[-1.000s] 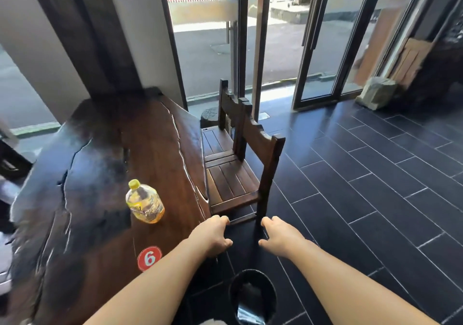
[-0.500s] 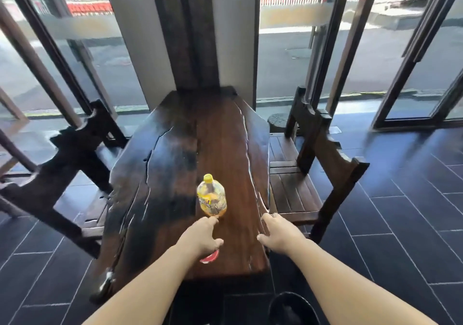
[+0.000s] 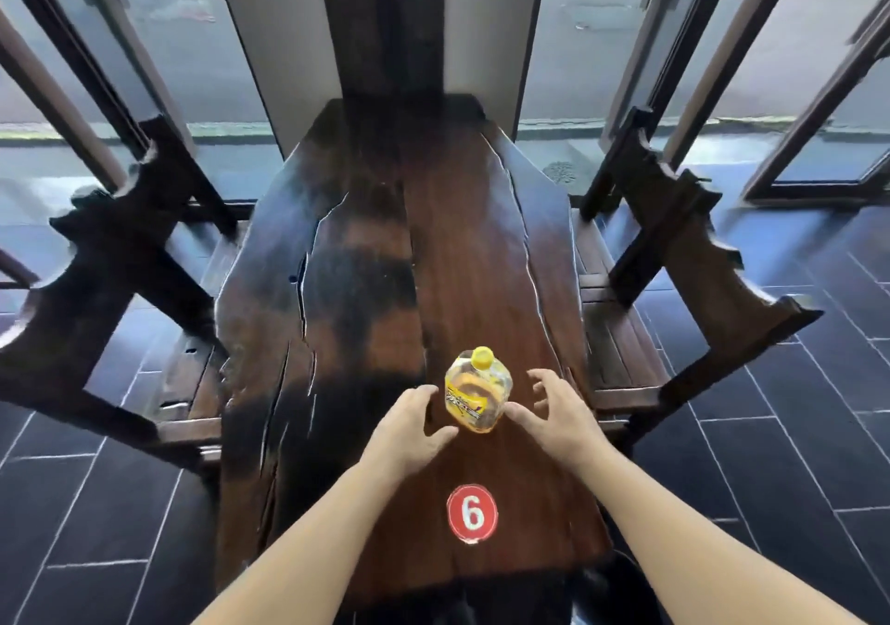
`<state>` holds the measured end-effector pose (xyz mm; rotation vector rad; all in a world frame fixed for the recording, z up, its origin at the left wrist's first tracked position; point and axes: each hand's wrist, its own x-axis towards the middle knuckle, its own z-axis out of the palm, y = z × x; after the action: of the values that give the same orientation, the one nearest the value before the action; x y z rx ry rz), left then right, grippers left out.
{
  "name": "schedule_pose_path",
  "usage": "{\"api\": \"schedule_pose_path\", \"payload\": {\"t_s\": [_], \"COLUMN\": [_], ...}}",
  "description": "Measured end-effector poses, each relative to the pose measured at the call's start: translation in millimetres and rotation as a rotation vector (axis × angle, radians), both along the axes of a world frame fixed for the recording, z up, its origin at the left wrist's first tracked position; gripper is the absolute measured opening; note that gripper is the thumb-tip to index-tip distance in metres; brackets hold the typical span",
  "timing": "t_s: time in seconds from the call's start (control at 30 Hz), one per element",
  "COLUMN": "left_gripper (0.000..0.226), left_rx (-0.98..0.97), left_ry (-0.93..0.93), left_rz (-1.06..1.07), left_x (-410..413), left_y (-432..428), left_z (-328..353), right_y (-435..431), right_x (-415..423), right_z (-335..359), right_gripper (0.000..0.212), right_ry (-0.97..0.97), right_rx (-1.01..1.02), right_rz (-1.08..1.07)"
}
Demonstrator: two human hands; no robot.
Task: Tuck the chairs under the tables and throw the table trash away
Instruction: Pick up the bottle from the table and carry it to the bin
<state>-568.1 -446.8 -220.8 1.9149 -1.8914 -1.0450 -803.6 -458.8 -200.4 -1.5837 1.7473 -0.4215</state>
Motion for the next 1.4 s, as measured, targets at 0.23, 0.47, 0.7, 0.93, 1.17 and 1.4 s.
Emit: {"api": "schedule_pose_path", "payload": {"t_s": [0.23,0.47,0.7,0.93,1.17,1.4], "left_gripper": [0.105,0.076,0.062,0.050,0.049,0.089], "left_rx": [0.056,0.073,0.030,-0.038,-0.105,-0.190], "left_ry": [0.182,0.303,0.334,0.360,0.395,0.368], "left_rz": [-0.010,-0.023,0.015,0.009,-0.078,-0.106], "left_x": [-5,-10,-17,-31,-75,-153], "left_y": [-48,-60,-52,-39,-10,49], "left_z": [-40,-68,-72,-54,-10,1], "right_y": [-20,-31,-28,-19,21,92], "right_x": [19,36,37,24,-19,-107], "right_z": [-33,-62,-71,-54,-11,25], "right_gripper": [0.088,0.092,0.074,0.071,0.077,0.075], "right_ry": [-0.083,-0.189,-0.245,-0.248,-0.300,-0.357], "right_rx": [0.040,0.062,0.052,0.016,-0.031,-0.094], "right_rz": [-0.087,-0.174,-0.216,-0.217,-0.237,-0.238]}}
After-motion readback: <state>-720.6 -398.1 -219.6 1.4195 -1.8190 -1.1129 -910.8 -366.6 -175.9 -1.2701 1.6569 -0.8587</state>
